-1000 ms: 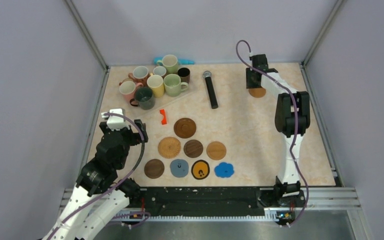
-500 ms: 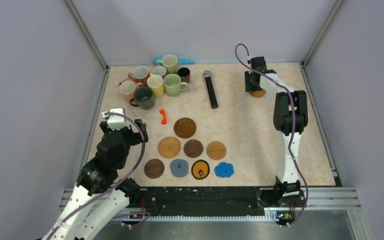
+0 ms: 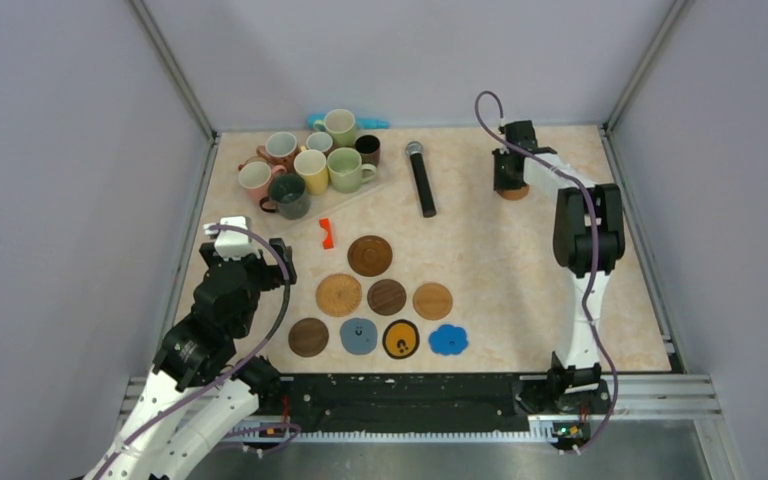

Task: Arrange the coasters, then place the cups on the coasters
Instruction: Move the coaster to the center of the board.

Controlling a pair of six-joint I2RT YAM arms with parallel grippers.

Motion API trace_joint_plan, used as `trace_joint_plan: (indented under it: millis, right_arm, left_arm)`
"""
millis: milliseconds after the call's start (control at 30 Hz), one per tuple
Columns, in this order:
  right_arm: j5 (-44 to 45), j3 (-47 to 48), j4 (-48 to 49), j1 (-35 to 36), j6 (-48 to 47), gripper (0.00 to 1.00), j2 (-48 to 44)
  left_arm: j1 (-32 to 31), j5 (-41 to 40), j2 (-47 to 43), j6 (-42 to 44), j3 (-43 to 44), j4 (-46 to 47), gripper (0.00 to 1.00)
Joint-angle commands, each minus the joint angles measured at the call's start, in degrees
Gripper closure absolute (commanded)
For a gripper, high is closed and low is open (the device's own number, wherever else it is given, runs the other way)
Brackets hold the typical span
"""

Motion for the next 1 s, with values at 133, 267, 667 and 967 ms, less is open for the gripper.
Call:
trace_joint_plan:
  millis: [133, 267, 667, 967]
  right_arm:
    - [-6.3, -10.6, -1.2, 0.6, 5.0, 0.81, -7.3]
    - [-6.6, -16.6, 0.4, 2.3, 6.2, 0.81, -10.4]
    - [-9.6, -31.2, 6.7, 10.2, 11.1, 0.81, -17.8]
    - [-10.5, -36.9, 8.9, 16.7, 15.5, 0.81, -21.9]
  left_arm:
    - [-0.2, -0.6, 0.3, 0.6, -0.3, 2.5, 0.05]
    - [-0.1, -0.5, 0.2, 0.6, -0.3, 2.5, 0.05]
    - [-0.2, -0.1, 0.8, 0.7, -0.3, 2.7, 0.05]
    - [-0.1, -0.2, 1.0, 0.8, -0.2, 2.7, 0.05]
